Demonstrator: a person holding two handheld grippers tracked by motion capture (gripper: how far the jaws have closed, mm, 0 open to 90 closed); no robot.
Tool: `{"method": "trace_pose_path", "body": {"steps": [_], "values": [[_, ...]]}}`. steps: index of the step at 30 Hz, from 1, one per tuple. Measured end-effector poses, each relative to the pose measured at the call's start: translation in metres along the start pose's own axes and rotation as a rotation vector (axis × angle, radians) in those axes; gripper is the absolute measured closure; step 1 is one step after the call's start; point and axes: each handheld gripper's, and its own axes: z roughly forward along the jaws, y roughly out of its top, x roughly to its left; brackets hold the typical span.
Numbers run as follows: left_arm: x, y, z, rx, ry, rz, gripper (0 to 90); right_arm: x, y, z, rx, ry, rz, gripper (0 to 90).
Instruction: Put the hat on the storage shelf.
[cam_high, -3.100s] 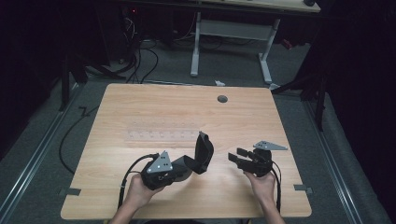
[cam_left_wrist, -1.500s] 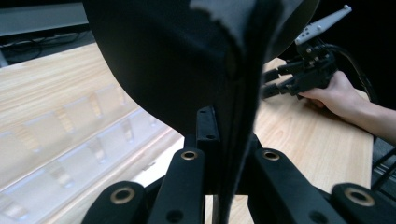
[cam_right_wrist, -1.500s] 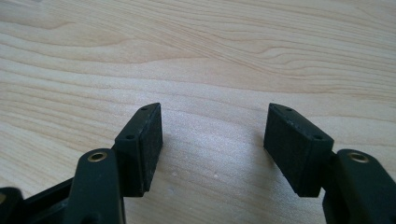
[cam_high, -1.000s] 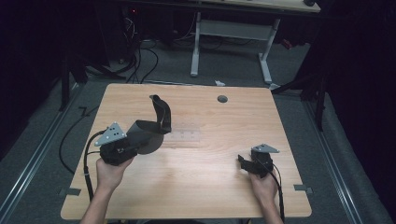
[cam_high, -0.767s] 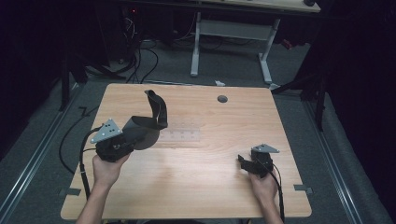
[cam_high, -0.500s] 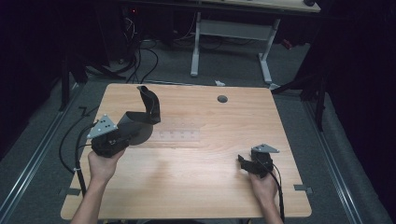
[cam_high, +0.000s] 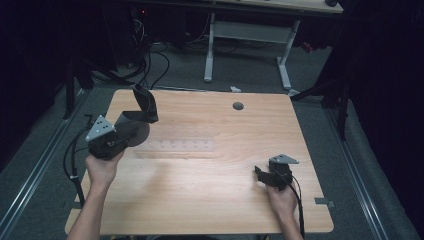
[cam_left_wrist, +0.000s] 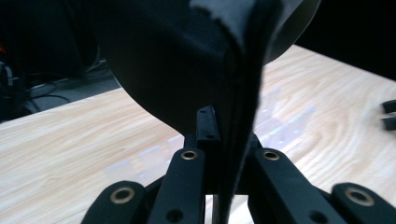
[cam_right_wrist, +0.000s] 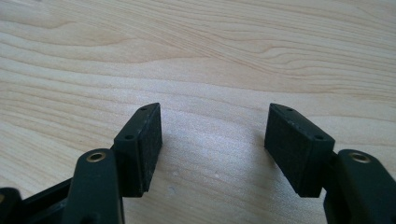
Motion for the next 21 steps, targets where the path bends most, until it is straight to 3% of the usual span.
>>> {"method": "trace_pose_path", "body": {"steps": [4,21], "values": [[0.008,-0.001,0.004,-0.004,0.025,0.029,86.5,0.0,0.0,0.0,0.0,0.0,0.0,37.0],[0.032,-0.015,0.028,0.017,0.115,0.056,86.5,0.0,0.0,0.0,-0.001,0.001,-0.002,36.8]]}}
